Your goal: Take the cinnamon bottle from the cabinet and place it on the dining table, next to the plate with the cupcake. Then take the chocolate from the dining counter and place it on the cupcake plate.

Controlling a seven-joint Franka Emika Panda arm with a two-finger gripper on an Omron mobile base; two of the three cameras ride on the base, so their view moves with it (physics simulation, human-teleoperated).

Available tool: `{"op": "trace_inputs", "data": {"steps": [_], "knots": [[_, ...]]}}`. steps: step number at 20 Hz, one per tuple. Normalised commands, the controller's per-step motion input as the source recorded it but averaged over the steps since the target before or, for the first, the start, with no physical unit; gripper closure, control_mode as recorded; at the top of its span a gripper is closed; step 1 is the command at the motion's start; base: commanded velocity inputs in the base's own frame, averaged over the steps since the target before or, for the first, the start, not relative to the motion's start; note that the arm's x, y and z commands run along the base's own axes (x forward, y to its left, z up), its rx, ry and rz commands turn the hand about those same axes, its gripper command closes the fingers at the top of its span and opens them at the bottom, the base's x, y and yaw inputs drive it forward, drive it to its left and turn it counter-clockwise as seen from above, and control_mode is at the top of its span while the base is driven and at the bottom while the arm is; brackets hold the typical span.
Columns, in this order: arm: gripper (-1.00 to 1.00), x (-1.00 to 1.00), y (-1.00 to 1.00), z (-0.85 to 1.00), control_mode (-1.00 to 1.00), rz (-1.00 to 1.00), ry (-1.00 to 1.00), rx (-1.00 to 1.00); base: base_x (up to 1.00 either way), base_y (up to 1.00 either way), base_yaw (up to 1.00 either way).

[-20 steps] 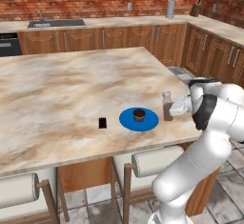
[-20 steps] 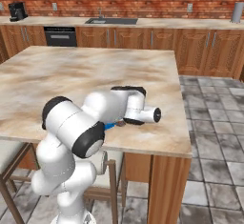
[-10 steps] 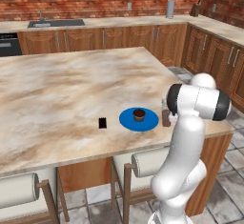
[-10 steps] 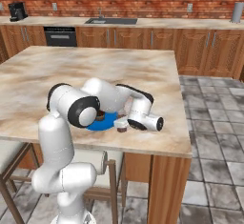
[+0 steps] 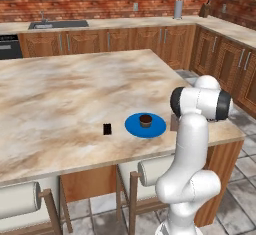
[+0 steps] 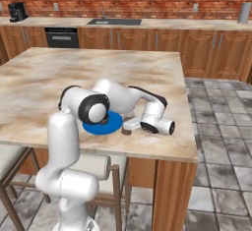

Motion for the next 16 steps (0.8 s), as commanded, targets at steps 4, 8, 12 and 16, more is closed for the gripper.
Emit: {"op": "trace_inputs", "data": {"steps": [4, 8, 12, 16], "knots": [[1.00, 0.04, 0.48, -0.31, -1.00, 0.02, -0.17, 0.00, 0.00, 0.00, 0.00], [1.00, 0.00, 0.50, -0.27, -1.00, 0.03, -0.27, -0.02, 0.00, 0.00, 0.00], [1.00, 0.00, 0.36, -0.39, -1.00, 0.00, -0.21, -0.07, 0.00, 0.00, 0.00], [1.00, 0.00, 0.02, -0.26, -1.00, 0.00, -0.03, -0.06, 0.00, 0.00, 0.00]]}}
